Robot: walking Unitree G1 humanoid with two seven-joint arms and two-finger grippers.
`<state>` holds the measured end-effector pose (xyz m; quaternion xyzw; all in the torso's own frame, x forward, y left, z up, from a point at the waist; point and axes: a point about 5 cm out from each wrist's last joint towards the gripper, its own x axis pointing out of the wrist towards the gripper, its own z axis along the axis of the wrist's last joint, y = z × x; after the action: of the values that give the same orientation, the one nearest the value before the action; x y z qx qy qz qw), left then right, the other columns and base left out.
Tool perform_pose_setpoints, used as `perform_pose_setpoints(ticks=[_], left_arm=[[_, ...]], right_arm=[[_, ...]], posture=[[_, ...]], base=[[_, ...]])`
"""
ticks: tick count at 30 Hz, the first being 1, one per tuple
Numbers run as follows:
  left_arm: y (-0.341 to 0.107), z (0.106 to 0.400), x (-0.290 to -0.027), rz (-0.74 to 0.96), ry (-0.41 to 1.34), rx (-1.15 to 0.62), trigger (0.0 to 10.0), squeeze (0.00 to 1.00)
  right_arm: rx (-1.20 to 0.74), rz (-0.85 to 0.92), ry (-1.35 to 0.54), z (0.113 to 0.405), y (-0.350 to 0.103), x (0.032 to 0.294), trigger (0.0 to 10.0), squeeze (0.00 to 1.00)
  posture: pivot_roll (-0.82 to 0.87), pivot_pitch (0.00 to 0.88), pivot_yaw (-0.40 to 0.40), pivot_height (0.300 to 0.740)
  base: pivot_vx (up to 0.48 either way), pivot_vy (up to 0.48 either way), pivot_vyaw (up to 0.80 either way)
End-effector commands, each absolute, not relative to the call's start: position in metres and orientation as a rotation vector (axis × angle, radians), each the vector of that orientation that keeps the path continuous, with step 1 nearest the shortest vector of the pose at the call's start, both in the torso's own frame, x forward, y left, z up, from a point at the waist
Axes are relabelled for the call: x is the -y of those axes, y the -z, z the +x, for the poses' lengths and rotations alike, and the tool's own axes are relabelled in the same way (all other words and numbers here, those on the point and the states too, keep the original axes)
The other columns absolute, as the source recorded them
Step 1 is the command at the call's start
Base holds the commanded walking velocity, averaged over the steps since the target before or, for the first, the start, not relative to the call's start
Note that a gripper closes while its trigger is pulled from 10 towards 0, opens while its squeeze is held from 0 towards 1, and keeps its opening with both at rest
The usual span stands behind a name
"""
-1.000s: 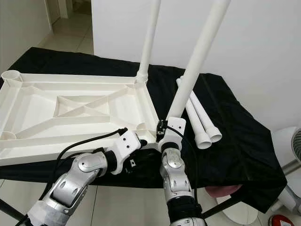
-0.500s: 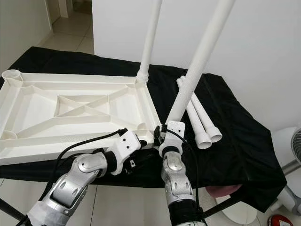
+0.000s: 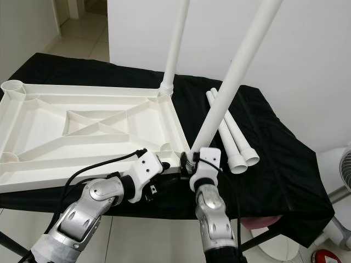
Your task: Building children table
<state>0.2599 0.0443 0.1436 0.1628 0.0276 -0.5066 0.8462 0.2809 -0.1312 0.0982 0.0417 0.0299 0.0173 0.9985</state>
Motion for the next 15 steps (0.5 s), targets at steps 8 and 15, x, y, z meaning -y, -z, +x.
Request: perform_pose_setpoints(ticks=[8, 15], left_arm=[[-0.152, 0.268, -0.048, 0.336, 0.979, -0.011, 10.0, 0.0], [-0.168, 0.275, -0.052, 0.275, 0.927, 0.071, 10.0, 0.0]], right_arm=[[-0.03, 0.031, -0.13, 0.264, -0.098, 0.139, 10.0, 0.0], [-0.038, 0.034, -0.183, 0.255, -0.095, 0.14, 0.0, 0.0]], posture=[[0.03, 0.0, -0.171, 0.74], [0.03, 0.0, -0.168, 0.74]], base=[[0.0, 0.0, 0.0], [0.0, 0.0, 0.0]])
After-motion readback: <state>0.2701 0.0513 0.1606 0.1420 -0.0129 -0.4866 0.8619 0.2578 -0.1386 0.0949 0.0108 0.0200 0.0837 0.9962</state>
